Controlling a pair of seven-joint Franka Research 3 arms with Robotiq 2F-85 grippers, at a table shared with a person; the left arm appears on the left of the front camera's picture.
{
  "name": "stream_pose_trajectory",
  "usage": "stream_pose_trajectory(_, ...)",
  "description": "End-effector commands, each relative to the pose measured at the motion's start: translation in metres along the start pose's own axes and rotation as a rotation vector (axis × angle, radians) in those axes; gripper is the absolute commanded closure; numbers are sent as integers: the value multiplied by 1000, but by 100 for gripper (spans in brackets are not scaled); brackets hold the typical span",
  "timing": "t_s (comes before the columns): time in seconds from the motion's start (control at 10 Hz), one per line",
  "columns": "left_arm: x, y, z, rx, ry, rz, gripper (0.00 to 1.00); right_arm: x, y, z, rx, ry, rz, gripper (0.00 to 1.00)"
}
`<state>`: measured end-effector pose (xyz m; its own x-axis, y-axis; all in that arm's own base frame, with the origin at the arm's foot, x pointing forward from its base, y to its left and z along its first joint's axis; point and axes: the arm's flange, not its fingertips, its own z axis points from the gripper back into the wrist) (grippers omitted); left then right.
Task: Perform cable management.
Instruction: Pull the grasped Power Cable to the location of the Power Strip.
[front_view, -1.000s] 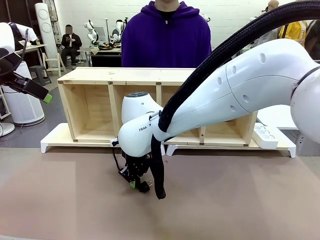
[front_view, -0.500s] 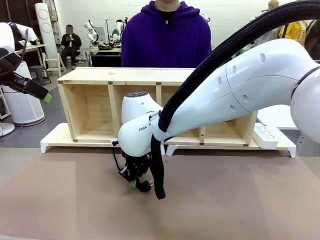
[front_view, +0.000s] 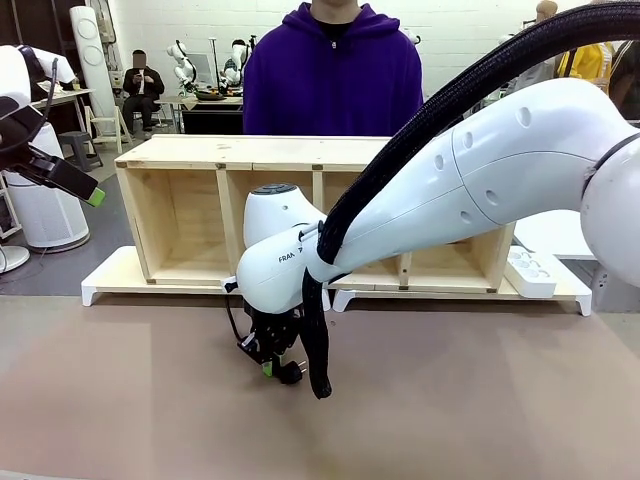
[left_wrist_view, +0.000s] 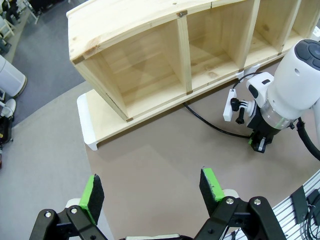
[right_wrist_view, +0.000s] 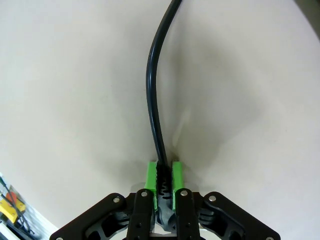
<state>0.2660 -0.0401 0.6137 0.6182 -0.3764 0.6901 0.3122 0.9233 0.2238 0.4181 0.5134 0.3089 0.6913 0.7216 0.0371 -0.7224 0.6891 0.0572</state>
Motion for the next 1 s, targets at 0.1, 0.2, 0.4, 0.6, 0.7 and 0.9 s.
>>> stream_pose_trajectory(0.1,2,0,-2,3,-10,4,0,0,0,0,0,1,0,96)
stream_pose_trajectory(0.2,2,0,-2,3,-10,4,0,0,0,0,0,1,0,96)
stream_pose_trajectory(0.4,2,0,-2,3,-10,4,0,-4,6,-1,-7,34,75,85)
stream_pose_trajectory(0.6,2,0,-2,3,-10,4,0,-33,34,-14,-63,91,179,85)
stream_pose_trajectory(0.7,2,0,-2,3,-10,4,0,-47,38,-8,-68,81,177,85)
stream_pose_trajectory(0.9,2,0,-2,3,-10,4,0,-80,50,-4,-80,73,214,85)
